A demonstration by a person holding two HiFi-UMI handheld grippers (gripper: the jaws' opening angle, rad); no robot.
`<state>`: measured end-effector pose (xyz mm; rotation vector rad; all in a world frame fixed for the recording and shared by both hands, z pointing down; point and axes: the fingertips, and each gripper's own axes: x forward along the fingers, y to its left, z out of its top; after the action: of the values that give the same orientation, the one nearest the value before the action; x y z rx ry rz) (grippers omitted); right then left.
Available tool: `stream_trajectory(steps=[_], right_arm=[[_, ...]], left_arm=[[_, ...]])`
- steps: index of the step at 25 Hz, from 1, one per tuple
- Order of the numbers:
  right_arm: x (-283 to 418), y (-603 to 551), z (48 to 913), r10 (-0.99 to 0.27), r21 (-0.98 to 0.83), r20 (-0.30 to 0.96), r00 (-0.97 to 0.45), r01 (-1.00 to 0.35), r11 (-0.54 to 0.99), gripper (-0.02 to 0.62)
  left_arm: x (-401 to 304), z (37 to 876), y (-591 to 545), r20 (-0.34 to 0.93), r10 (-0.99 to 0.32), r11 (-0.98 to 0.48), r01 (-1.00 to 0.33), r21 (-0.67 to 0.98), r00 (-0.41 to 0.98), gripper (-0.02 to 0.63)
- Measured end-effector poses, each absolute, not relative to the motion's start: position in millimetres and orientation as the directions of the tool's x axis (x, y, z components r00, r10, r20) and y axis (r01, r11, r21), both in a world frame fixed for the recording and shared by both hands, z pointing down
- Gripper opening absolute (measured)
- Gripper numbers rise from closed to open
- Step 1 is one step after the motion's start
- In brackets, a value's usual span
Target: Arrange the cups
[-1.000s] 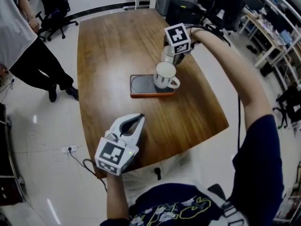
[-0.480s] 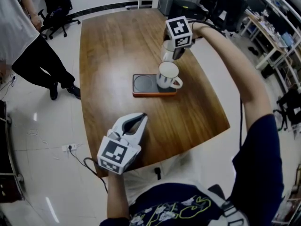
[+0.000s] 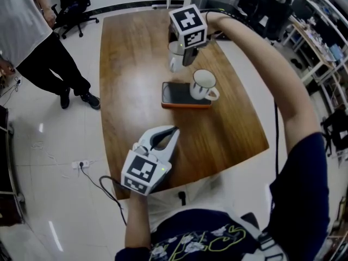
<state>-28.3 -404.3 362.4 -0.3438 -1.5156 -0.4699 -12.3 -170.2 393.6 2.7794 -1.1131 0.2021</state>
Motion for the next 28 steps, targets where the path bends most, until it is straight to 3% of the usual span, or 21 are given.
stream_trajectory(steps=[9,28], right_arm=[[-46,-327,398,-0.045,-0.021,0.995,0.086,0.641,0.767,0.394],[-31,-314,406,-0.107,0.032,0.991,0.075,0.66,0.751,0.396]], left_arm=[[-12,395,-171,0.176,-0.671,-0.723,-0.688,0.065,0.721,0.002],[-15,395,-173,0.181,-0.679,-0.716,-0.696,0.05,0.711,0.002]])
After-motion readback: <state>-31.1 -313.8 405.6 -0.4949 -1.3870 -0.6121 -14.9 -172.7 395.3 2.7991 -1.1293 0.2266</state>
